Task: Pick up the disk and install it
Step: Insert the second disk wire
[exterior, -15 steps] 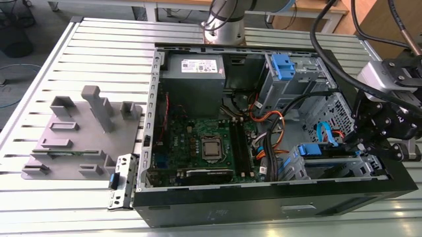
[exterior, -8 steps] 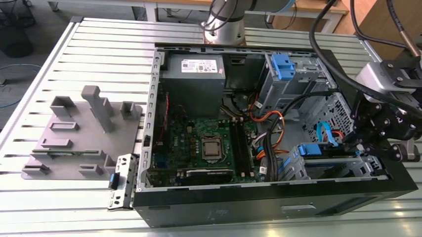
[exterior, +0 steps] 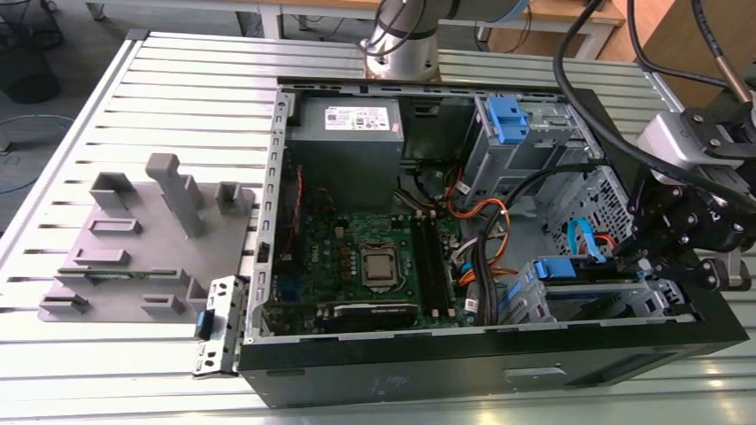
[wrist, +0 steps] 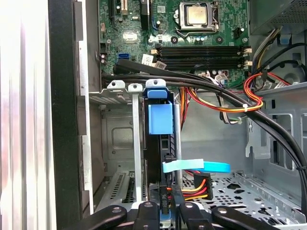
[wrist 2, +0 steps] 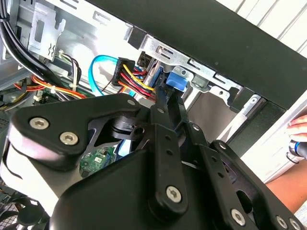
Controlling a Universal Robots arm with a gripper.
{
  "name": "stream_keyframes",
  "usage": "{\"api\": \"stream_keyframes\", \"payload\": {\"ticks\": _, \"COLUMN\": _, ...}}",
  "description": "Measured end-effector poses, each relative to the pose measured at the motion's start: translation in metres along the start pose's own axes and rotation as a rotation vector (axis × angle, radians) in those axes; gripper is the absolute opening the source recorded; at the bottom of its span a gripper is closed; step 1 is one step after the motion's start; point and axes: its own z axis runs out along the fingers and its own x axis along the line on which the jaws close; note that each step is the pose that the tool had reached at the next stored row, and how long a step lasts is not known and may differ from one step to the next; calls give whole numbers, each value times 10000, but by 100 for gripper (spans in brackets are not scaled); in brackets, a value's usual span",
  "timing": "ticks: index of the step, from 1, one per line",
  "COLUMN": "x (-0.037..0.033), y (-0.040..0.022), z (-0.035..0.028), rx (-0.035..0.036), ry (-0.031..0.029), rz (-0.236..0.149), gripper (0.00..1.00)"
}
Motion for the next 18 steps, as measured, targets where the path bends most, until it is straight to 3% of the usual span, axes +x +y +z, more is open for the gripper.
{"api": "stream_keyframes", "payload": {"ticks": 2, "x": 0, "y": 0, "z": 0, "rx": 0, "ry": -3, "rz": 0, "gripper": 22}}
{"api": "stream_keyframes", "payload": {"ticks": 3, "x": 0, "y": 0, "z": -1, "rx": 0, "ry": -2, "rz": 0, "gripper": 16}}
{"api": "stream_keyframes", "payload": {"ticks": 15, "x": -2, "y": 2, "z": -32, "rx": 0, "ry": -14, "rz": -1, "gripper": 16}}
{"api": "stream_keyframes", "payload": {"ticks": 18, "x": -6, "y": 29, "z": -34, "rx": 3, "ry": -9, "rz": 1, "gripper": 16}}
